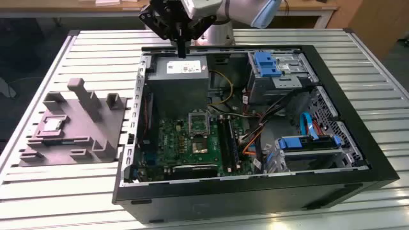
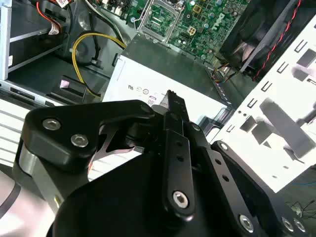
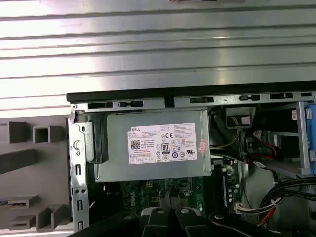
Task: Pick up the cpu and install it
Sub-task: 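Reach for the cpu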
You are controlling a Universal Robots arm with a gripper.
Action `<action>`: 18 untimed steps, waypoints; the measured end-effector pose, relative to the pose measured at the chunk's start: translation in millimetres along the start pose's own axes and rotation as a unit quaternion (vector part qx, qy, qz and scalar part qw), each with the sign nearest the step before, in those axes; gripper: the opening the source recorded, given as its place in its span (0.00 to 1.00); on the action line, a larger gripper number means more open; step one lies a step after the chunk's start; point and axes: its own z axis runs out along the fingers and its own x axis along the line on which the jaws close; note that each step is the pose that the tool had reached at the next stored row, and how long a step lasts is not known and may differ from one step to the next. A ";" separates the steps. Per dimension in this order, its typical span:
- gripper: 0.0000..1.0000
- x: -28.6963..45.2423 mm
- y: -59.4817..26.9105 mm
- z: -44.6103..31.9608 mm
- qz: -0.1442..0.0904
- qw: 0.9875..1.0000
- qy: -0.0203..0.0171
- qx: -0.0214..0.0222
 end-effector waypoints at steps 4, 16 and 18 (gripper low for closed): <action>0.11 0.0 0.0 0.0 0.000 1.000 0.000 0.000; 0.11 5.4 -0.4 -0.2 0.000 1.000 0.000 0.000; 0.11 7.6 -0.6 -0.2 0.000 1.000 0.000 0.000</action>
